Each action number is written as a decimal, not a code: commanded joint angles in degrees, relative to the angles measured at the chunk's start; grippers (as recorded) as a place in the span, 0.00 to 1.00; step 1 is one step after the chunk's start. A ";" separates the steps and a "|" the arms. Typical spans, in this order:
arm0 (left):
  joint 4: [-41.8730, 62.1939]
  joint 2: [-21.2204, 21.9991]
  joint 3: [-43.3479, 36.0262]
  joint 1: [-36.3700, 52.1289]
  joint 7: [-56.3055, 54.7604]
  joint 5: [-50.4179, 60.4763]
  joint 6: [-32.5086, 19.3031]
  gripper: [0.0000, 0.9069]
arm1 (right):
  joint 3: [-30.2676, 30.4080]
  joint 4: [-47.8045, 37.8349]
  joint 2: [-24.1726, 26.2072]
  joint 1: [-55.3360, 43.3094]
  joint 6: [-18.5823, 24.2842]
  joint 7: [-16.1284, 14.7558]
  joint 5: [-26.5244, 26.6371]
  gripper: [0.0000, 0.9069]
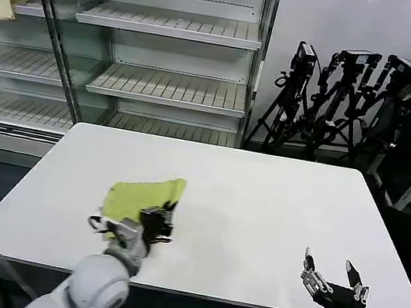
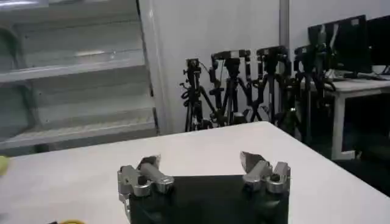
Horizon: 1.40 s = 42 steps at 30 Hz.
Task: Fold and organize the clothes.
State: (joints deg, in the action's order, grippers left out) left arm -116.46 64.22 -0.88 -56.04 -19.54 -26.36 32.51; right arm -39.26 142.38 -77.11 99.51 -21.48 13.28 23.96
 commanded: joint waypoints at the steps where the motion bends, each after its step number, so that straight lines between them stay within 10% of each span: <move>1: 10.68 11.61 -16.79 13.57 0.19 2.32 0.49 0.03 | -0.16 -0.07 -0.70 0.21 -0.20 0.01 -0.65 1.00; 2: 11.35 11.96 -16.95 13.92 0.24 2.40 0.51 0.12 | -0.18 -0.07 -0.76 0.17 -0.22 0.02 -0.69 1.00; 4: 12.86 13.21 -17.23 14.56 0.07 2.65 0.48 1.00 | -0.19 -0.10 -0.92 0.14 -0.46 -0.03 -0.84 1.00; 20: 4.53 13.80 -4.87 9.23 -0.50 -9.17 -8.06 1.00 | 0.06 0.69 0.46 -0.96 -1.23 -0.14 -1.54 1.00; 28: -9.13 0.26 17.96 -11.25 1.33 1.02 -13.17 1.00 | 1.76 0.68 1.71 -1.67 2.76 -0.86 -6.96 1.00; 33: -17.14 1.04 30.29 -24.86 1.84 2.42 -11.06 1.00 | 3.93 -0.34 2.25 -3.29 3.24 -1.12 -8.99 1.00; 42: -24.01 5.57 27.77 -39.28 4.67 18.48 -12.98 1.00 | 5.68 -0.21 2.75 -3.54 2.98 -1.18 -9.57 1.00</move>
State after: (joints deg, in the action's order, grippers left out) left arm -127.56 69.19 18.01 -72.90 -17.12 -21.32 21.40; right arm -35.31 142.26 -74.58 96.34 -19.32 12.22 16.14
